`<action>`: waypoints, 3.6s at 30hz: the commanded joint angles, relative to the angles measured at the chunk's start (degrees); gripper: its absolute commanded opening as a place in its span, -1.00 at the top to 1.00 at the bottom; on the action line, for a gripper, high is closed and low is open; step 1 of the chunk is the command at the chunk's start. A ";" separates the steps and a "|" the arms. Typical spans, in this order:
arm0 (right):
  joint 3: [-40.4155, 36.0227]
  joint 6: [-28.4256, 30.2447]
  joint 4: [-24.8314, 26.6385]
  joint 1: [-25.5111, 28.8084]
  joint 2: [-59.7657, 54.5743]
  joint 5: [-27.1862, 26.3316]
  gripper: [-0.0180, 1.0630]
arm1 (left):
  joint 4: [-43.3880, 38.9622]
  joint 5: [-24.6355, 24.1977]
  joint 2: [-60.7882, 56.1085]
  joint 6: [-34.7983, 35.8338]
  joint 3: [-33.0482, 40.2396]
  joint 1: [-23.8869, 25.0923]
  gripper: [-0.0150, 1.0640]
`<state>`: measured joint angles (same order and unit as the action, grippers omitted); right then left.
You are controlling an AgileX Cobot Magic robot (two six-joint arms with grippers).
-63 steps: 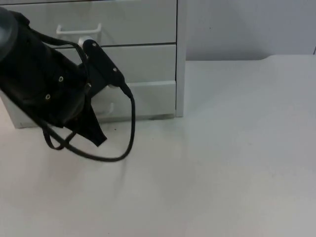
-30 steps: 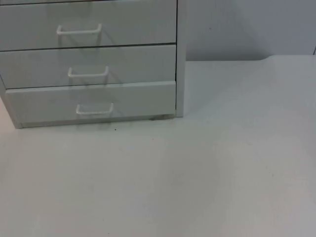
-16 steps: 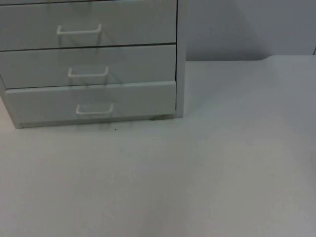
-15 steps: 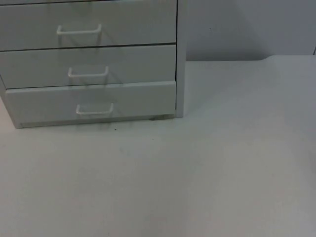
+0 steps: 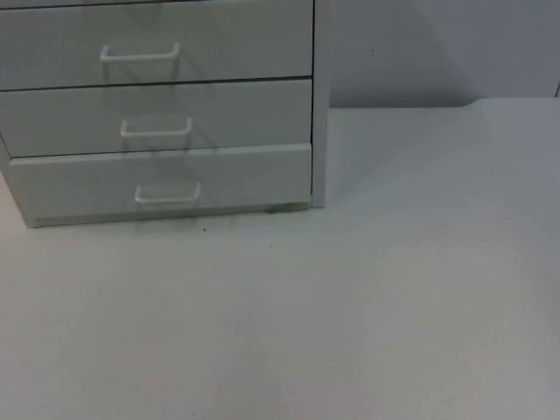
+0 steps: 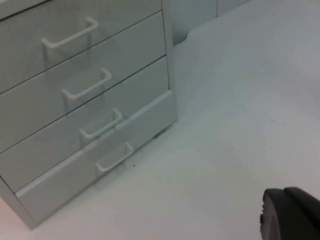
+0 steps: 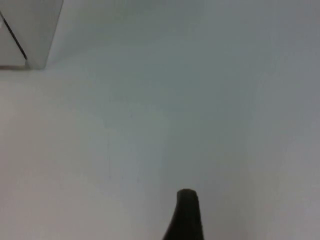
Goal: Open the drawer with the left hand, place the block into the drawer with the right hand, then close the drawer with the left hand.
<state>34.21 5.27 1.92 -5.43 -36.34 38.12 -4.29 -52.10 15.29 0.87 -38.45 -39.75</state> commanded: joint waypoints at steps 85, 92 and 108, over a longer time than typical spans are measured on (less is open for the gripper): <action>-4.80 -4.18 -3.24 0.05 36.34 23.75 -0.98 | 4.79 -9.59 -15.29 -0.87 10.14 2.71 -0.96; -4.80 -4.18 -3.11 0.05 36.34 23.75 -0.98 | 4.79 -9.59 -15.29 -0.87 10.14 13.03 -0.96; -4.80 -4.18 -3.12 0.18 36.34 23.75 -0.98 | 4.79 -9.59 -15.29 -0.87 10.14 36.90 -0.96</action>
<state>29.62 0.89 -1.18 -5.43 -0.18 62.02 0.00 -61.66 0.23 0.00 -28.51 -3.27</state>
